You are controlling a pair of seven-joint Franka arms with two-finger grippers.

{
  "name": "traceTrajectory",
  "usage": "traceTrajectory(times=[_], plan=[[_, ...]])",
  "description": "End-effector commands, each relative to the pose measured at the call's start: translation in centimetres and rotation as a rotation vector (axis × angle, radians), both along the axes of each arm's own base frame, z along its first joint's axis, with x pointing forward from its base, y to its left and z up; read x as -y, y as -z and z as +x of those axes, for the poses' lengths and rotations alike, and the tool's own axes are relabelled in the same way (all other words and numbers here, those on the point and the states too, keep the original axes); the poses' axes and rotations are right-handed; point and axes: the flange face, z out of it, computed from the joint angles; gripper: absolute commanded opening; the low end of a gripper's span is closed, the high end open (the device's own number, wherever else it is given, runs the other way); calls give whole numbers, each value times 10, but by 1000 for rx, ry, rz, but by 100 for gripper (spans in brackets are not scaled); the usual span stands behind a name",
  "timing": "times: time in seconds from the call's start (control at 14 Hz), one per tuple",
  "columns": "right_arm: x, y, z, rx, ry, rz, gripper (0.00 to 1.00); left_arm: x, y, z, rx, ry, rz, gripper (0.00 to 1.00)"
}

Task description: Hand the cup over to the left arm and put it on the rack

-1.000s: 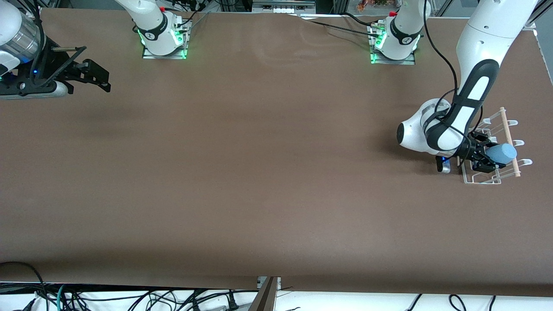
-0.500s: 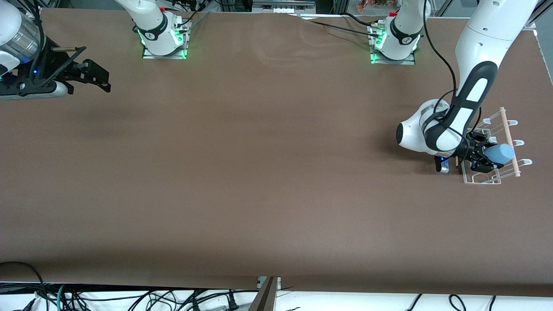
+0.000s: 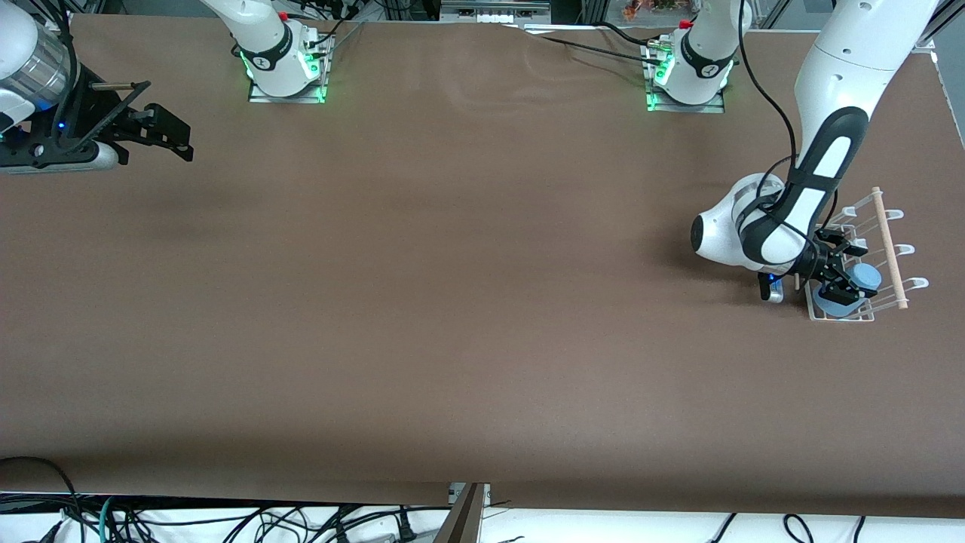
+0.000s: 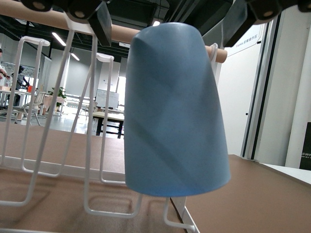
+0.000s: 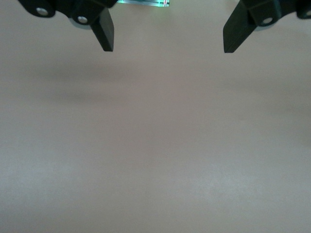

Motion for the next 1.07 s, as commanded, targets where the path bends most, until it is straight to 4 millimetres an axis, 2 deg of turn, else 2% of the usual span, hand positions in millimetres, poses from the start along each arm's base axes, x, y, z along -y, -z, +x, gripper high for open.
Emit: traceTrajectory(times=[0.0, 0.14, 0.21, 0.5, 0.64, 0.79, 1.0], plan=[[-3, -6, 2, 4, 2, 10, 99, 2, -21, 8, 41, 17, 9, 100], [-3, -6, 2, 4, 2, 10, 99, 6, -39, 9, 67, -20, -15, 100], [-3, -6, 2, 4, 2, 10, 99, 16, -51, 12, 93, -57, -51, 100], [-3, -6, 2, 4, 2, 10, 99, 41, -110, 25, 217, -276, -246, 100], [-3, -6, 2, 4, 2, 10, 99, 49, -142, 34, 281, -429, -384, 100], [-3, -6, 3, 3, 2, 8, 99, 61, -169, 40, 321, -654, -552, 100], [-3, -6, 2, 4, 2, 9, 99, 78, -222, 52, 369, -893, -741, 100]])
